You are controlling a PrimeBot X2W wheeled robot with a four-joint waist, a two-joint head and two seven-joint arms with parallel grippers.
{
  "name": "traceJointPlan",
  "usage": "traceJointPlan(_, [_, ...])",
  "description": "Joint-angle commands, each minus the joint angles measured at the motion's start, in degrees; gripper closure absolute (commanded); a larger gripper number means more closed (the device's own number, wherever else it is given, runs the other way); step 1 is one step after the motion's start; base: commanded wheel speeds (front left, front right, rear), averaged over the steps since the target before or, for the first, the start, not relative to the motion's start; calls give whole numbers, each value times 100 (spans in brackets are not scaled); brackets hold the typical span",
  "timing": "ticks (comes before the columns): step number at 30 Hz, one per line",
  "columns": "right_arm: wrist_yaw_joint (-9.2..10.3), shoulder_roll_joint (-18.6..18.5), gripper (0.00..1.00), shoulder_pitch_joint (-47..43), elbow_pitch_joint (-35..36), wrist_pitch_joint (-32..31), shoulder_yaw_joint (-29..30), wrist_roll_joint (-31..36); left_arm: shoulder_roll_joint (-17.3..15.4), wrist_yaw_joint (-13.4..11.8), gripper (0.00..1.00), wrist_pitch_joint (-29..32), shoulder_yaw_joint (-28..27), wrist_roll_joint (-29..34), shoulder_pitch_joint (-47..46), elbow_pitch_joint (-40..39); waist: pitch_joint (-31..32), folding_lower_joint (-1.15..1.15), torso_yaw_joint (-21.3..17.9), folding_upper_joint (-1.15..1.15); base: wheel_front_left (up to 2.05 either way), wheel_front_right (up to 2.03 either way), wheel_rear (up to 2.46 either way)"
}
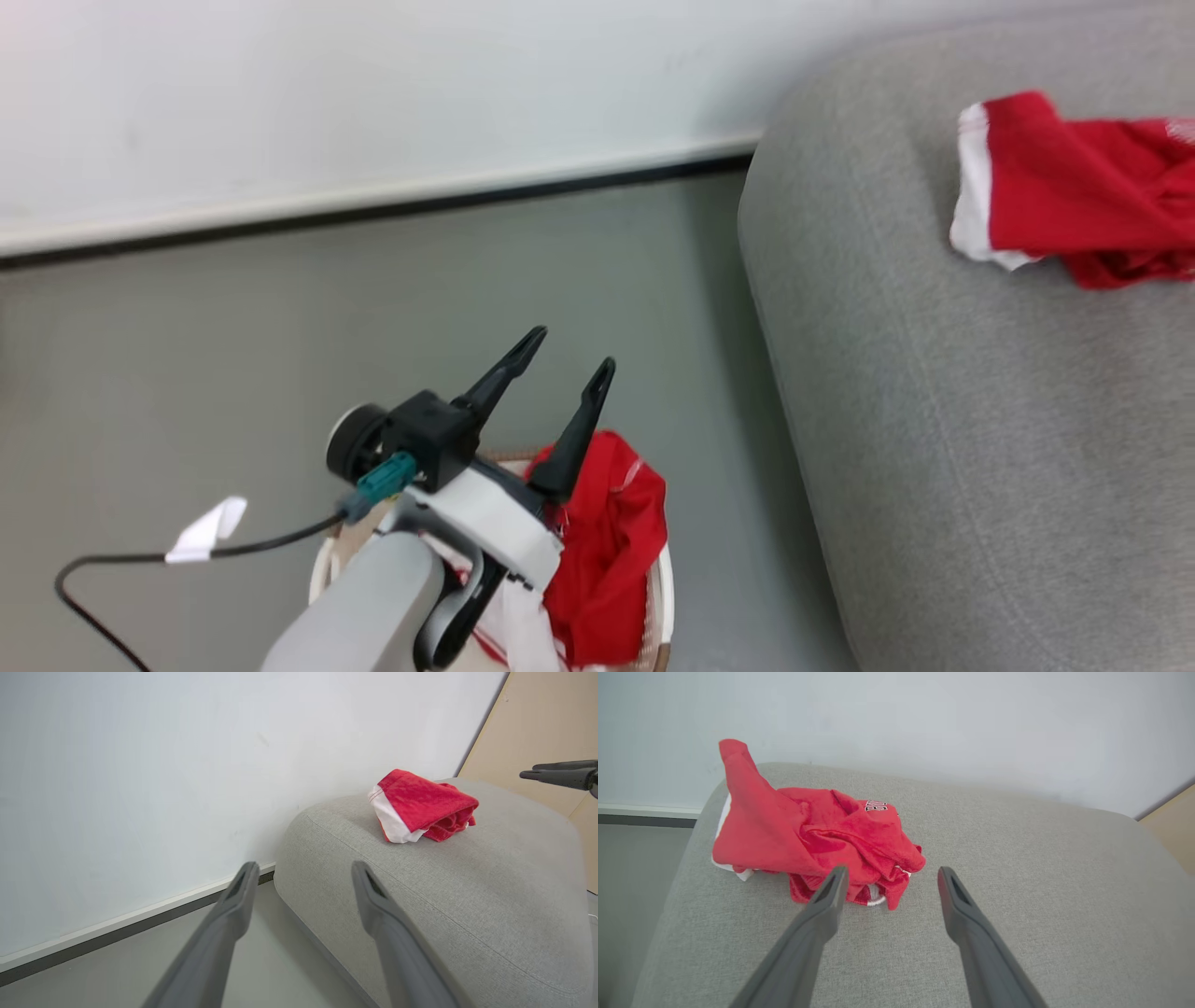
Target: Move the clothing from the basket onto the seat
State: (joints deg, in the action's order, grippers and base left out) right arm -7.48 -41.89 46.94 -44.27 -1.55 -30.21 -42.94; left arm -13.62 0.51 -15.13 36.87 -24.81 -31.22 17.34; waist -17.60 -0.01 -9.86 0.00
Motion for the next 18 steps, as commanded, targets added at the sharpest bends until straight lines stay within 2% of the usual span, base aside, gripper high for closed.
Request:
traceJointPlan(1, [-3, -59, 0, -109, 76, 66, -50, -52, -26, -8, 0, -1, -42, -23, 140, -33, 423, 1, -37, 0, 0, 0, 0])
traceJointPlan(6, [-3, -150, 0, -334, 551, 393, -197, -112, -24, -44, 0, -1, -327, -26, 545, -90, 971, 1, 28, 0, 0, 0, 0])
traceJointPlan(10, [-3, -70, 0, -526, 901, 759, -162, -39, -43, -116, 0, -2, -620, -59, 895, -181, 1402, 1, 113, 0, 0, 0, 0])
traceJointPlan(14, [-3, 237, 0, -854, 1101, 1298, 32, -14, -116, -231, 0, -1, -976, -95, 1270, -275, 1726, 1, 224, 0, 0, 0, 0])
traceJointPlan(18, [-3, 601, 0, -1204, 1316, 1566, 338, 145, -208, -365, 0, -1, -1352, -106, 1615, -418, 1862, 1, 350, 0, 0, 0, 0])
